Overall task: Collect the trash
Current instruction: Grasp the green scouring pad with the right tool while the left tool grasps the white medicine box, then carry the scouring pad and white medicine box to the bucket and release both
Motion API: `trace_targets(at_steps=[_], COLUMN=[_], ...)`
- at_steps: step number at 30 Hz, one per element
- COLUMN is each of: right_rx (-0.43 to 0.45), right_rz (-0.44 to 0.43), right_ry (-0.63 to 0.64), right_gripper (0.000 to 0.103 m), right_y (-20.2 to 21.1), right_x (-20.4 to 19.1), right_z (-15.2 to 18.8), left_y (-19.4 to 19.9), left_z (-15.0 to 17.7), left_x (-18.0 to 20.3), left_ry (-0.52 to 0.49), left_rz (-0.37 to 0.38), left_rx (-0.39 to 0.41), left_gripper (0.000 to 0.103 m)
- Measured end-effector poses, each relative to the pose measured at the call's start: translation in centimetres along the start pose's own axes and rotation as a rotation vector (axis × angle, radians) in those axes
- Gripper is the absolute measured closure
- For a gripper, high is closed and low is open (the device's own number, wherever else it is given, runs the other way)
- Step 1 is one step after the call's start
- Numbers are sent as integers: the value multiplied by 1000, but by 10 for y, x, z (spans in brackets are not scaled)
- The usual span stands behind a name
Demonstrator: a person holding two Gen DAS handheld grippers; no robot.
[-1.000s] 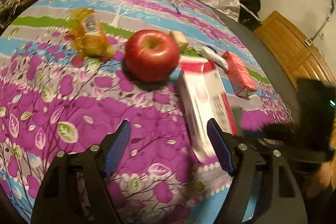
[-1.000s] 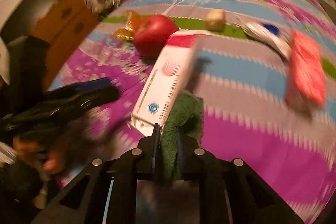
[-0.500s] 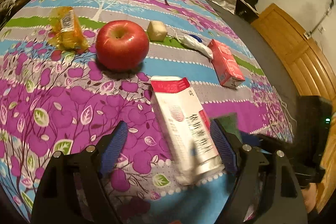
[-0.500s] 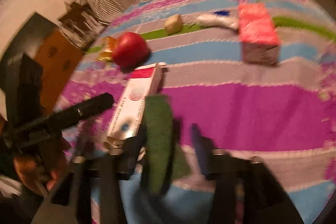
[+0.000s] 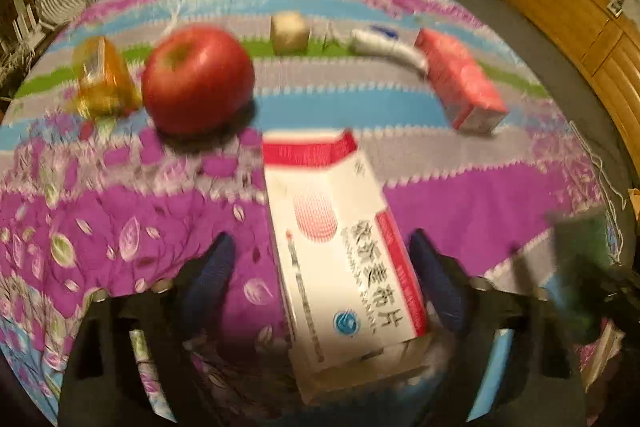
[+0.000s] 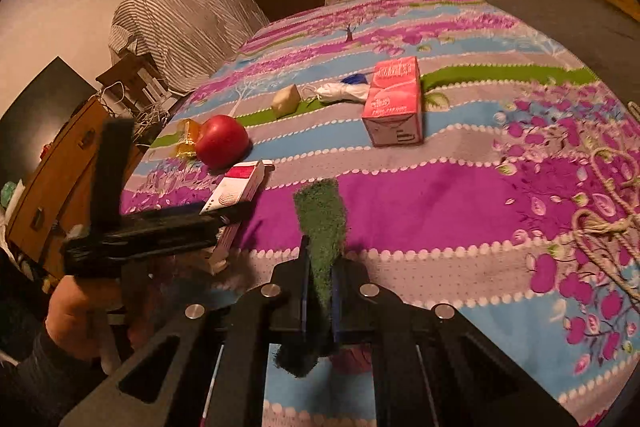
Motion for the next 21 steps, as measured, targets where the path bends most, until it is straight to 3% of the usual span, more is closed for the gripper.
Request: trace_targets(at_steps=[1,4,8,12,15,21], right_rx=[17,74,193,302,377,451], right_rz=[11,57,162,281,385,556], right_ry=[7,48,120,152,158,120], right_gripper=[94,94,94,94,94,94], right_y=[5,22,69,135,195,300], right_x=[-1,-5,-15,-17,-12,13], right_z=[0,-1,-1,6,15,53], left_y=[2,18,65,137,172,217], left_z=[1,3,5,10,22,53], left_x=[-2,-2,27,82,126,230], left_ry=[-12,5,-63,-129,-177,-316], left_rz=[-22,15,49,126,197,355], left_rx=[18,66,189,341,398,429], left_gripper=[53,60,60,60,60,60])
Point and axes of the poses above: each gripper's, at about its wrist camera, not at the fingertips, and y roughly against the way its jaws point, x to its right, z to its underside, the point moved 9 cm from there along -y, roughly the way its jaws point, and after that the axes turned 1 degree about y, right-handed, at the moved point
